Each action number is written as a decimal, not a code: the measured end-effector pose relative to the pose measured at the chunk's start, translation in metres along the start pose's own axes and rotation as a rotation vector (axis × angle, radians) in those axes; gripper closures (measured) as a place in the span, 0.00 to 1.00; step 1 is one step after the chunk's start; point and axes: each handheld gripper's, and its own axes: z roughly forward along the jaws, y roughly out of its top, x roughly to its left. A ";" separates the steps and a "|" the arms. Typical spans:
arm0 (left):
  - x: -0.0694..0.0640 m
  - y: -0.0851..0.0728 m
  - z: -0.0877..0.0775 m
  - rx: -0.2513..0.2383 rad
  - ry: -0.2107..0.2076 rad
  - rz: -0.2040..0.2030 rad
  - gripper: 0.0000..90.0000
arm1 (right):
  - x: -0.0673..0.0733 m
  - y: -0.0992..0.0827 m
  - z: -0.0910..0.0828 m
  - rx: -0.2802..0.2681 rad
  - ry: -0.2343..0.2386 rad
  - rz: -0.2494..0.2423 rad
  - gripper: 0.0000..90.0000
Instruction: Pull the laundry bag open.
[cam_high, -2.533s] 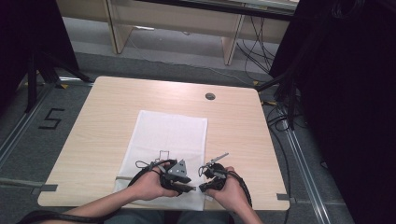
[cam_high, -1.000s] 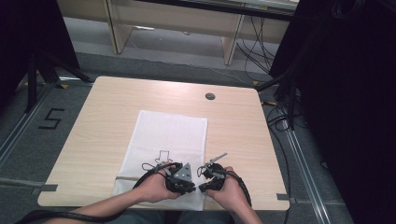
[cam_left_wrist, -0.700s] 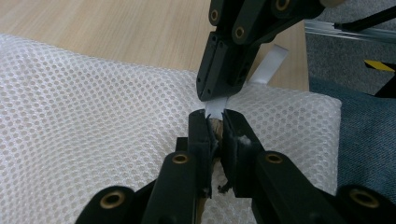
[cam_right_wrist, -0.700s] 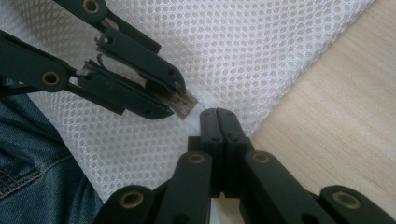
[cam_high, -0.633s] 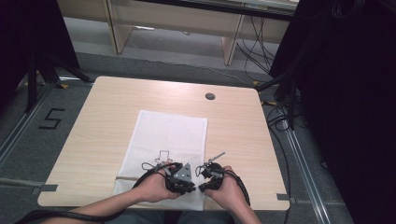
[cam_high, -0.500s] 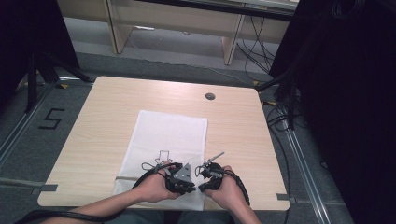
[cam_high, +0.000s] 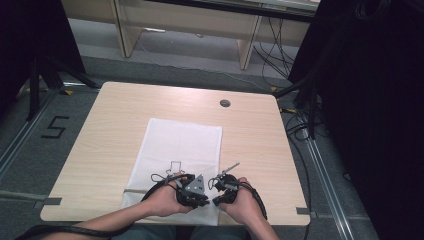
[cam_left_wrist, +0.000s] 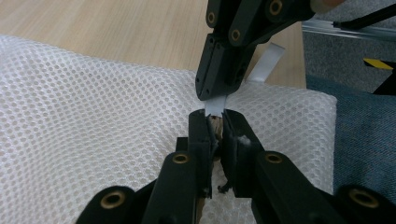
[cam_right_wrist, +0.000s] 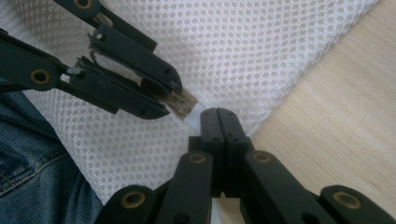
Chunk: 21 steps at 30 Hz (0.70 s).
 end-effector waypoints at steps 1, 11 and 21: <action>0.001 0.000 -0.001 0.000 -0.001 -0.001 0.91 | 0.000 0.000 0.000 0.000 0.000 0.000 1.00; 0.001 -0.002 -0.003 -0.004 0.001 -0.003 0.91 | -0.001 -0.001 0.000 -0.005 0.006 0.001 1.00; 0.001 -0.004 -0.009 -0.006 0.001 -0.007 0.91 | -0.001 -0.001 0.000 -0.015 0.009 0.004 1.00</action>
